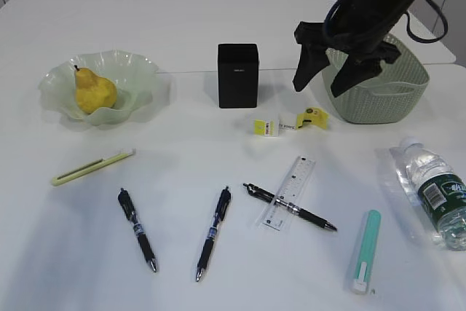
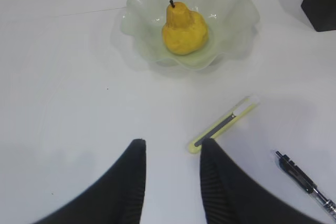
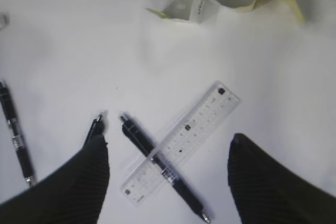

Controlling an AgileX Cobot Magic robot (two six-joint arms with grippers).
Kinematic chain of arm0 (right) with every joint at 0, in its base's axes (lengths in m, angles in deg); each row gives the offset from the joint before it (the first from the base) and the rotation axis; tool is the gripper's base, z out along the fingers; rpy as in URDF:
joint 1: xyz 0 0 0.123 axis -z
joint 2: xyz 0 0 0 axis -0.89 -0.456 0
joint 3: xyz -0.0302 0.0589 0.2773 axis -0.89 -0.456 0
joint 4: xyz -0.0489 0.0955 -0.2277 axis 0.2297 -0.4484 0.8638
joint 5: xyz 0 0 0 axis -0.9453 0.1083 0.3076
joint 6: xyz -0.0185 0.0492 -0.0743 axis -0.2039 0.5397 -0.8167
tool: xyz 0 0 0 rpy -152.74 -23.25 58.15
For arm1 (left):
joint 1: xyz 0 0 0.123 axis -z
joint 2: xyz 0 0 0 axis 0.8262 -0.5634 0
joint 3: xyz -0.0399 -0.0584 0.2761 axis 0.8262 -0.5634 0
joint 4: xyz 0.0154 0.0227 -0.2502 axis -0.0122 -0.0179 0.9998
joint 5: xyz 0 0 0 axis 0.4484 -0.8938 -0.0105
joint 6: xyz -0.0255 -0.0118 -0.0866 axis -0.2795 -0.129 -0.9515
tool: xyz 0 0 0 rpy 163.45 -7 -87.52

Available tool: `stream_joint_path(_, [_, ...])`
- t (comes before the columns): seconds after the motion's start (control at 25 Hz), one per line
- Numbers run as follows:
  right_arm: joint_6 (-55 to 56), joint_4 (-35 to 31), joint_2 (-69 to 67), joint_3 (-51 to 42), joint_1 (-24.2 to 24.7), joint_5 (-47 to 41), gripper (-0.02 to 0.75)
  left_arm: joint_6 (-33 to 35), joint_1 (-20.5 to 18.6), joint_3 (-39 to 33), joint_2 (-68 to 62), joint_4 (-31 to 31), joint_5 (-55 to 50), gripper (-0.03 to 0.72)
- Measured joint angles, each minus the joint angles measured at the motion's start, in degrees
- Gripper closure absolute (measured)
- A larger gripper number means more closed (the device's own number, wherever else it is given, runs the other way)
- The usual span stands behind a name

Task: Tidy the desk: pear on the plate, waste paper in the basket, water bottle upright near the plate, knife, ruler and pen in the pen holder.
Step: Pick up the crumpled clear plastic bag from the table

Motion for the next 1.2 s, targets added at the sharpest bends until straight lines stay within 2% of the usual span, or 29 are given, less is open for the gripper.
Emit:
stream_joint_path(0.2, [-1.71,4.36,-5.74,8.04,-0.49,0.00,0.186,0.00,0.00,0.00,0.00,0.00,-0.09,0.449])
stream_joint_path(0.52, [-6.81,11.21,-12.58,19.83,-6.56,0.00,0.186,0.00,0.00,0.00,0.00,0.00,-0.09,0.449])
stream_joint_path(0.96, [-12.56,19.56,-19.33,21.02,-8.13,-0.24,0.186,0.00,0.00,0.00,0.00,0.00,-0.09,0.449])
stream_joint_path(1.2, [-17.05,20.04,-19.72,21.11,-8.13,-0.24,0.187,0.00,0.00,0.00,0.00,0.00,-0.09,0.449])
